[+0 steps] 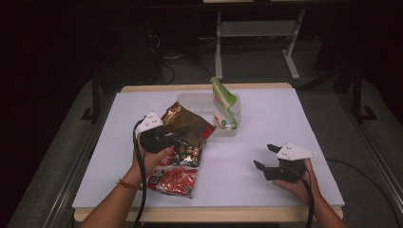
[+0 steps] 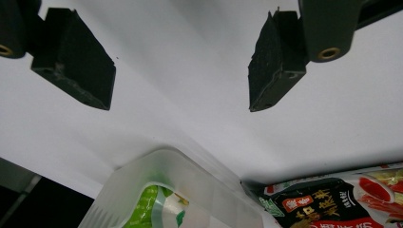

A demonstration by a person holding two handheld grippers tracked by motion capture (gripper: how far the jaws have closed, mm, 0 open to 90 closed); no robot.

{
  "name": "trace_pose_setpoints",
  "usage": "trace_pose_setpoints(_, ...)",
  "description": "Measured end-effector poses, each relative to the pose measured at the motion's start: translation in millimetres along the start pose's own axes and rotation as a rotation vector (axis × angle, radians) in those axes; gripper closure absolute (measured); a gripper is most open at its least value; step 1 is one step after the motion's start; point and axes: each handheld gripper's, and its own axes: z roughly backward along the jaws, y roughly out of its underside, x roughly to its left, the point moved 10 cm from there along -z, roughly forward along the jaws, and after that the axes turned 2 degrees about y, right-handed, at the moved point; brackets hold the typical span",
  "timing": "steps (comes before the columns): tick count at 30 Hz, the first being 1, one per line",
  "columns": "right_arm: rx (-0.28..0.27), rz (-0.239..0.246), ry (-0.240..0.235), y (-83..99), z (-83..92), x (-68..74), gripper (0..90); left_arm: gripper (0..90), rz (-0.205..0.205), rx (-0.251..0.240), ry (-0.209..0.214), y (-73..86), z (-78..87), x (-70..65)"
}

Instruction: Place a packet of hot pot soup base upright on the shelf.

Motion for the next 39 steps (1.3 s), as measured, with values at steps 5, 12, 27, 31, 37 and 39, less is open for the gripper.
trace_pose_setpoints(5,-0.005,0.004,0.018,5.0,-2.3,-1.3,24.1,72.6,-0.002,-0.008,-0.038,-14.2,-7.6,9.3)
trace_pose_setpoints(12,-0.009,0.011,0.032,8.9,-3.4,0.0,24.6,72.7,0.043,0.007,-0.136,-29.2,-25.0,29.2)
trace_pose_setpoints(27,0.006,0.021,-0.028,9.8,-8.4,14.2,25.4,72.5,0.110,0.141,-0.330,-23.6,-73.8,51.6)
trace_pose_setpoints(31,0.008,0.018,-0.038,9.0,-9.2,17.1,25.4,72.5,0.100,0.156,-0.397,-24.6,-86.5,56.2)
trace_pose_setpoints(37,0.009,0.024,-0.050,8.3,-9.6,20.1,25.4,72.6,0.118,0.183,-0.412,-13.9,-103.6,59.6)
trace_pose_setpoints(39,0.010,0.027,-0.053,8.0,-9.5,21.0,25.4,72.4,0.123,0.178,-0.418,-11.5,-106.6,60.5)
